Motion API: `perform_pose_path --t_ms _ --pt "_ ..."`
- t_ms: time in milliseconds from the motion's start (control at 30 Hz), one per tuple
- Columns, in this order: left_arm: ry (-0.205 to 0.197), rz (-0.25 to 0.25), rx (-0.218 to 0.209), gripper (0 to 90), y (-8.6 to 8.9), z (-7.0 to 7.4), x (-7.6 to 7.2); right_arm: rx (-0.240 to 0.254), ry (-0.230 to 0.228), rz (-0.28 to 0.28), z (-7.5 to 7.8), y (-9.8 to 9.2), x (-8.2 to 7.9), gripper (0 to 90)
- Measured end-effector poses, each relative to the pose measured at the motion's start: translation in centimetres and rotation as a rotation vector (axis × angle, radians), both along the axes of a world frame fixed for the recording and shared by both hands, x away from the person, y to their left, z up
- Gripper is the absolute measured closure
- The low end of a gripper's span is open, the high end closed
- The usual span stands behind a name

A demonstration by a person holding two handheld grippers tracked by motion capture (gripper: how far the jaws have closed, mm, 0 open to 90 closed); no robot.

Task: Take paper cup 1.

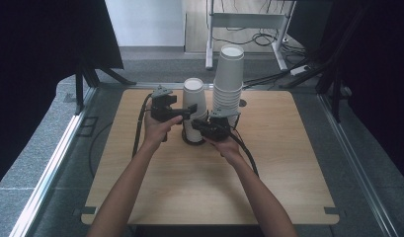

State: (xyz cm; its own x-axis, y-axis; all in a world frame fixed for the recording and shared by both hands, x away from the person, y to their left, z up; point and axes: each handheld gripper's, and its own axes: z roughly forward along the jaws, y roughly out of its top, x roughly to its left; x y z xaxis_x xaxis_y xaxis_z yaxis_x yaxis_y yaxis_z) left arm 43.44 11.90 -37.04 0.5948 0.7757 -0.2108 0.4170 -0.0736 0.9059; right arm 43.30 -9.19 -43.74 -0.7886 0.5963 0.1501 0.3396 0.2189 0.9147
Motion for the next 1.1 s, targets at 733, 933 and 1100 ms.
perform_pose_path --t_ms 733,933,1100 --pt "0.019 -0.008 0.021 1.3 -0.7 -0.8 1.5 -0.014 -0.005 -0.033 0.0 -0.4 -0.3 81.5" --pt "0.02 -0.001 0.036 1.2 -1.3 -0.7 2.3 -0.01 -0.01 -0.029 0.1 -0.5 -0.2 81.5" --pt "0.022 -0.004 0.039 1.0 -1.8 -1.1 2.8 -0.017 -0.011 -0.027 0.2 -0.4 -0.2 81.7"
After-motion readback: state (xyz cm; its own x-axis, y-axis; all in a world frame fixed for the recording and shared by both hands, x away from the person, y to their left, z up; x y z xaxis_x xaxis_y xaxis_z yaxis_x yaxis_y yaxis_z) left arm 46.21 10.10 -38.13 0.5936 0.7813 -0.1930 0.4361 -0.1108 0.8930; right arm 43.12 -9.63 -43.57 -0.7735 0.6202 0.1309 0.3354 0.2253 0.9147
